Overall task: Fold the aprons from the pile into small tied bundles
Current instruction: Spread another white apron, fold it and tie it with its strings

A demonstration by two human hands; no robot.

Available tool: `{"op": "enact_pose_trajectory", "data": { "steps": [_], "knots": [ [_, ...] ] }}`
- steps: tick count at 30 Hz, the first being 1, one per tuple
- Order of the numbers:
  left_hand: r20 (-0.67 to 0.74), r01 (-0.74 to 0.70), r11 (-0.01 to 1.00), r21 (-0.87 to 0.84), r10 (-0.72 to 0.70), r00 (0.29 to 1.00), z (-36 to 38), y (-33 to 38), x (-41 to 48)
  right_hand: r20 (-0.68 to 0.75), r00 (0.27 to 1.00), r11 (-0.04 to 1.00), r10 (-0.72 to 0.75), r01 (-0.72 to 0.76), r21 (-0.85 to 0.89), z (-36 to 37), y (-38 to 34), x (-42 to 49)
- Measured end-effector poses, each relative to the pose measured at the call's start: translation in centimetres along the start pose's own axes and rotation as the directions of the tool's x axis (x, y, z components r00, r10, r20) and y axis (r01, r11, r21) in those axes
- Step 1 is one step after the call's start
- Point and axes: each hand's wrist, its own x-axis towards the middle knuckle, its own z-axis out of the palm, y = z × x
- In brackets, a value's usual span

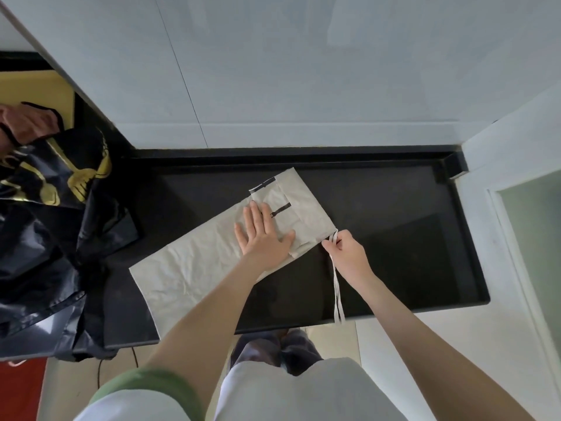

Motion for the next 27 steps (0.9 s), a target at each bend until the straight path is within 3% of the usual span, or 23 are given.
{"op": "enact_pose_trajectory", "data": {
  "steps": [4, 9, 11, 14, 21, 27],
  "knots": [
    [0.031, -0.006, 1.0, 0.018, 0.005, 0.999, -0.2, -0.3, 0.2, -0.022, 0.996, 0.973, -0.086, 0.079, -0.215, 0.6, 0.2, 0.4],
    [0.057, 0.006, 1.0, 0.022, -0.007, 0.998, -0.4, -0.2, 0.2, 0.157, 0.955, 0.788, -0.25, 0.295, -0.541, 0.5, 0.2, -0.4],
    [0.072, 0.009, 1.0, 0.024, -0.01, 0.997, -0.6, -0.1, 0.3, 0.299, 0.904, 0.682, -0.307, 0.428, -0.593, 0.7, 0.0, -1.1],
    [0.081, -0.005, 0.999, 0.037, 0.002, 0.997, -0.6, -0.1, 0.3, 0.41, 0.841, 0.642, -0.353, 0.537, -0.547, 1.5, 0.3, -2.1],
    [0.017, -0.045, 0.995, 0.093, 0.044, 0.999, -0.1, -0.6, 0.0, 0.261, 0.898, 0.651, -0.353, 0.436, -0.621, 0.3, 1.4, -2.0],
    [-0.003, -0.096, 0.984, 0.149, 0.097, 0.995, -0.1, -1.2, -0.3, 0.261, 0.918, 0.65, -0.297, 0.395, -0.649, -1.2, 2.9, -2.0]
  ]
}}
